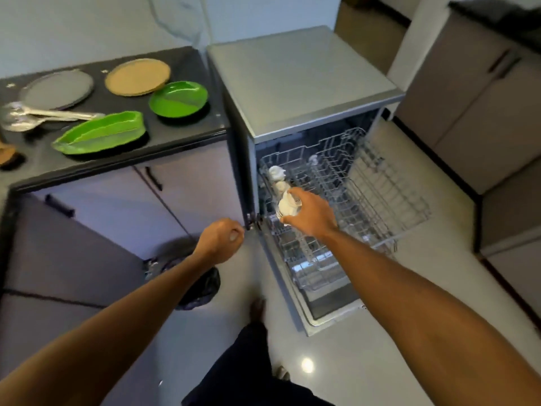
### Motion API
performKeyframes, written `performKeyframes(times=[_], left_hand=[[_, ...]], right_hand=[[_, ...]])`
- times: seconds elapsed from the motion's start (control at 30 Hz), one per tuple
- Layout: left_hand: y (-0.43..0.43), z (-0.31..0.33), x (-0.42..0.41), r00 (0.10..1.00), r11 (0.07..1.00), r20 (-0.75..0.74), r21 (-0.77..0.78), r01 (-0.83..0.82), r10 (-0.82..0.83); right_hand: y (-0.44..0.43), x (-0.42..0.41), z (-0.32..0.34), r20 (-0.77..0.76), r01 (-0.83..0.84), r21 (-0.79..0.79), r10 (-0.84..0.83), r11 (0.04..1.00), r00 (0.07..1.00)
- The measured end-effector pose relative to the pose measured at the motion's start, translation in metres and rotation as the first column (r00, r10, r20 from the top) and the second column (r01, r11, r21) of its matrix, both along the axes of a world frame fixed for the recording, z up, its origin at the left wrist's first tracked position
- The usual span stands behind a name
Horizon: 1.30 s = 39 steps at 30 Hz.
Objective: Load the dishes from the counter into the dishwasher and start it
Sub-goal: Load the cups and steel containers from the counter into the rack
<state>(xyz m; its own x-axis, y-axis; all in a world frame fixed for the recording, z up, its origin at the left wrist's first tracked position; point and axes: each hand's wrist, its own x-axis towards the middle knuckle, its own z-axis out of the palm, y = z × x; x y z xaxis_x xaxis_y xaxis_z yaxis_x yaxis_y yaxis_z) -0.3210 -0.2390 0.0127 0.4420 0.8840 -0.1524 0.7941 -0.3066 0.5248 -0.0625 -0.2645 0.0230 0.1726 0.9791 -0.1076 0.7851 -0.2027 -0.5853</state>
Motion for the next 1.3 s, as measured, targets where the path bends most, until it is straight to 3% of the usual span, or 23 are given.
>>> performKeyframes(times=[0.2,0.5,0.73,1.0,1.3], left_hand=[[0.083,-0.042,0.089,0.991,0.990,0.041,-0.056,0.132,-0.130],[0.200,-0.090,0.155,0.997,0.978,-0.067,-0.208,0.019,-0.033],[0.258,-0.131,0.193,0.992,0.987,0.027,-0.110,-0.117,0.121],[0.276,-0.189,0.218,0.961,0.958,0.136,0.130,-0.257,0.240],[0.276,-0.214,0.232,0.907,0.923,0.264,0.113,-0.367,0.328]], right_hand=[[0.022,0.077,-0.038,0.031,0.181,-0.093,-0.179,0.979,0.983],[0.117,0.129,-0.071,0.012,0.263,-0.192,-0.266,0.945,0.964],[0.215,0.139,-0.116,-0.050,0.273,-0.199,-0.288,0.941,0.956],[0.303,0.141,-0.179,-0.023,0.223,-0.183,-0.231,0.958,0.973],[0.343,0.139,-0.231,0.018,0.226,-0.239,-0.229,0.944,0.973]])
